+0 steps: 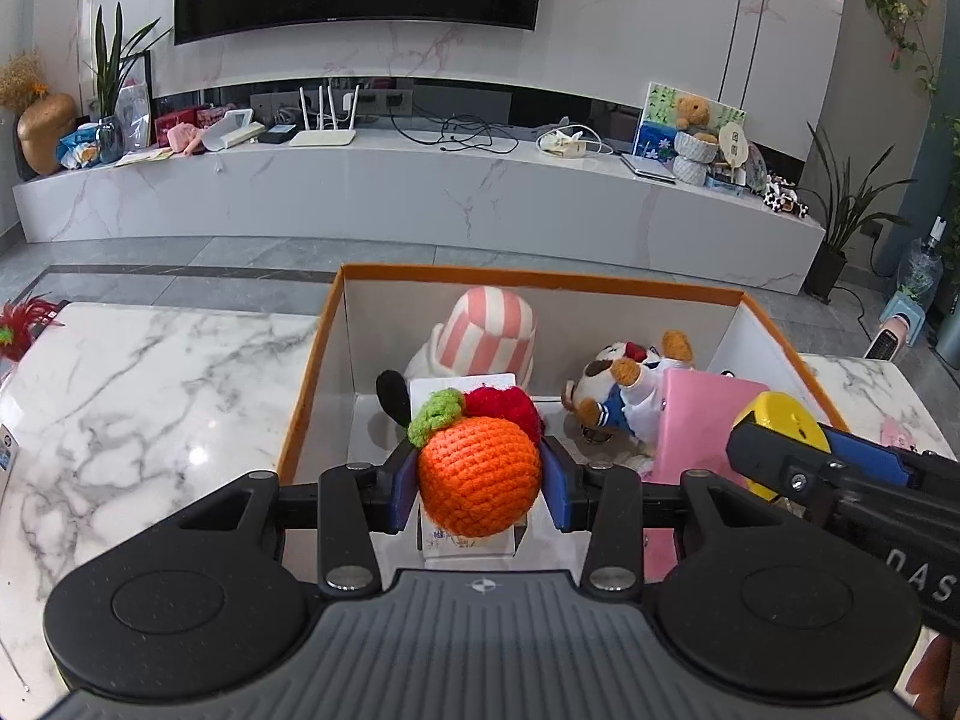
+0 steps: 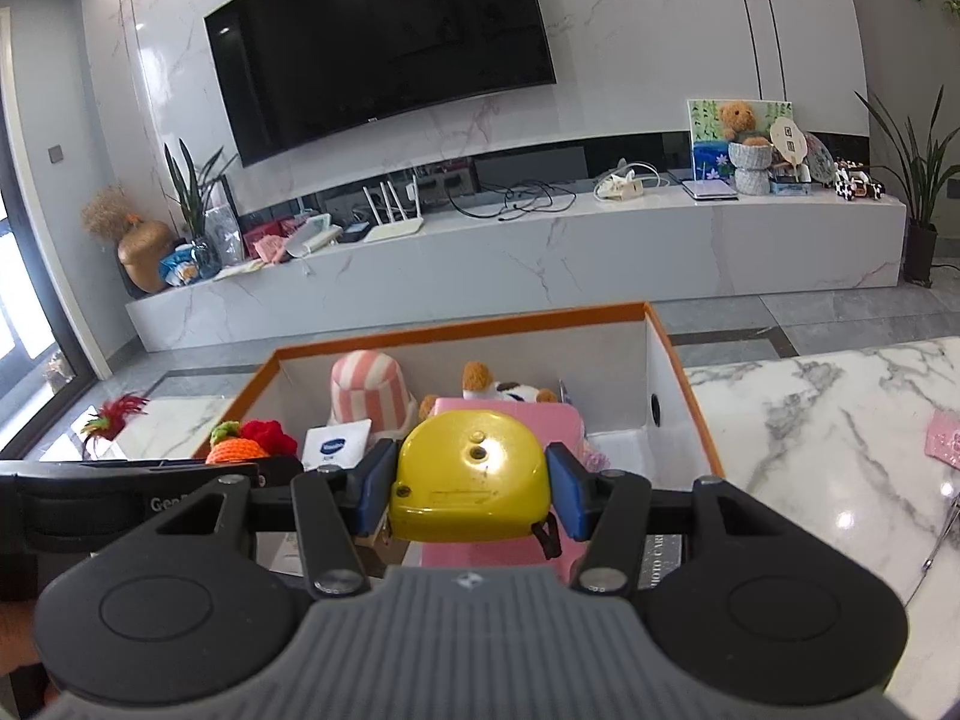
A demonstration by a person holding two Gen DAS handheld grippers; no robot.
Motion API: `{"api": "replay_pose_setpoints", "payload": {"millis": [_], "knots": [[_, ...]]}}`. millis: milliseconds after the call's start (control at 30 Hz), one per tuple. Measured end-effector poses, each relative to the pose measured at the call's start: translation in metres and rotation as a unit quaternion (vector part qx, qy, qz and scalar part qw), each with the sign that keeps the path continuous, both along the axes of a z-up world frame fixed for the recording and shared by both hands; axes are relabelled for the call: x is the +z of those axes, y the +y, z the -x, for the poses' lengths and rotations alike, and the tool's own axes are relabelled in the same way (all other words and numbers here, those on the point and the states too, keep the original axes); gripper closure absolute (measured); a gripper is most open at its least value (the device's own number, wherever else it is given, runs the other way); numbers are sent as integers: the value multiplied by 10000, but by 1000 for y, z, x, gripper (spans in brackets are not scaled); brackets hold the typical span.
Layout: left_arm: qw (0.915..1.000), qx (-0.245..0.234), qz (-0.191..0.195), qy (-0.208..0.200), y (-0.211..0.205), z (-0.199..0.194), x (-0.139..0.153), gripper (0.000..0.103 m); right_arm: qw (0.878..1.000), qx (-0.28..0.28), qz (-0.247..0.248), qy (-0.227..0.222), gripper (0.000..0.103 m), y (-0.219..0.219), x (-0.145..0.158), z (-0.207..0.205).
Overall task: Organize objects
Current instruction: 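Lift fruit with left tool while right tool carries tape measure over box, then lower fruit into box and open left tool while right tool releases tape measure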
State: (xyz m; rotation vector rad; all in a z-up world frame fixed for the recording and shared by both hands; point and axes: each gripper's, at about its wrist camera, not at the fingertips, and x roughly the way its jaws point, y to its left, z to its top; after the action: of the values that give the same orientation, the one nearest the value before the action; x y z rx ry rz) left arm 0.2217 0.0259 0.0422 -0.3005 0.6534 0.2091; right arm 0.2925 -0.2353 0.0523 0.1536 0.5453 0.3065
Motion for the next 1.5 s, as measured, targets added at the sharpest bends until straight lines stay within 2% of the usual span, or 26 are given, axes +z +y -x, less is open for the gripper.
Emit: {"api": "replay_pose_setpoints", "payload": {"millis": [267, 733, 1500], "knots": [[9999, 83, 45, 132, -1, -6, -7, 55, 9998, -57, 157, 79, 47, 10, -10, -7], [9995, 118, -168, 256, -6, -8, -12, 55, 9995, -163, 190, 212, 47, 7, -17, -12], [9989, 69, -148, 446, -6, -12, -25, 55, 9978, -113, 419, 504, 47, 20, -32, -16]]}}
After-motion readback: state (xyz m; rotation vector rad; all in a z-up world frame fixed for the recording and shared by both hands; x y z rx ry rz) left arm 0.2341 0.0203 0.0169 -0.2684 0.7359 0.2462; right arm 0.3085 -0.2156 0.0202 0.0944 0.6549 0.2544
